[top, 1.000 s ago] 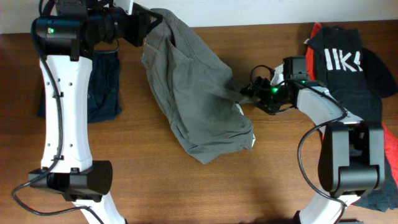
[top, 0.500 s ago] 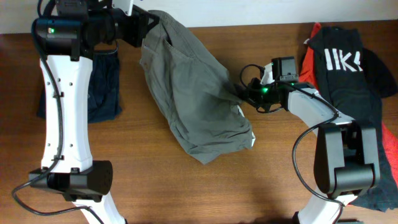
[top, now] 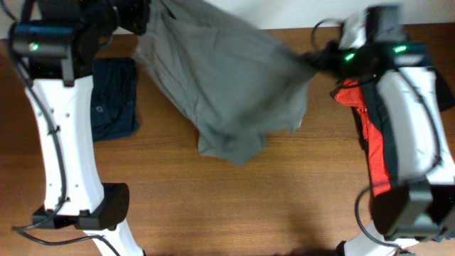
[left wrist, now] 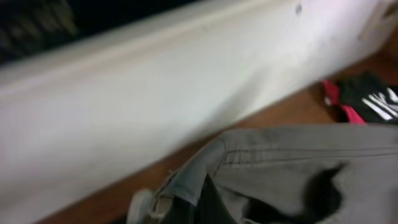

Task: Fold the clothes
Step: 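Lift the shorts with both grippers and spread them flat on table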

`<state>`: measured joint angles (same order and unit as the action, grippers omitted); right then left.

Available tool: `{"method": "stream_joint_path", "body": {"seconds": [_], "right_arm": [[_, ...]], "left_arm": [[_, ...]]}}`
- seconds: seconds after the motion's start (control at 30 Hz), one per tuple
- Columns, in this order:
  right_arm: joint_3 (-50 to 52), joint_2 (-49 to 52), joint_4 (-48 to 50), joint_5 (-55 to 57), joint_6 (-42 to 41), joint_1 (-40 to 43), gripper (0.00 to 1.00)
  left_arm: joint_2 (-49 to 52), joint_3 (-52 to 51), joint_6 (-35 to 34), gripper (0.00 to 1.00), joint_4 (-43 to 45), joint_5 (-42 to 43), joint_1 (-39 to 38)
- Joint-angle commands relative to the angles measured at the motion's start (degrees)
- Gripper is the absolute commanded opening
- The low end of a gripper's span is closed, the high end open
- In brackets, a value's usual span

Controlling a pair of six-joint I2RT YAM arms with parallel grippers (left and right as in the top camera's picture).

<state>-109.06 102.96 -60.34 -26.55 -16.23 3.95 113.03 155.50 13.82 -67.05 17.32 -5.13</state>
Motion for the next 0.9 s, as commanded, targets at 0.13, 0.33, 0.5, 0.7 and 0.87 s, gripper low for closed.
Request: {"method": "stream_joint_path", "body": {"seconds": [0.13,0.33,0.5,0.7,0.87], "right_arm": [[-23.04,-2.45,-16.83,6.99,8.24,3.34,0.04],[-38.38,-4.59,-27.06,8.61,8.33,6.14,0.04],[-45.75,-8.39,-31.98,9.29,8.31,7.91,0.04],[-48.78,-18.23,-36.00,11.91,8.31,10.45,0.04],[-48.61,-25.46,-36.96,18.16,8.33,10.43,0.04]], "left_arm": [[-7.50,4.55,-0.74,0.01,0.11,-5.86,0.17],[-13.79,4.52,-1.51,0.01,-0.94,-6.23,0.13],[-19.39,4.52,-4.00,0.01,-1.49,-5.84,0.13],[-27.80,4.52,-4.15,0.01,-3.61,-0.44,0.13],[-31.10,4.52,-4.11,0.01,-7.58,-0.24,0.13]]}}
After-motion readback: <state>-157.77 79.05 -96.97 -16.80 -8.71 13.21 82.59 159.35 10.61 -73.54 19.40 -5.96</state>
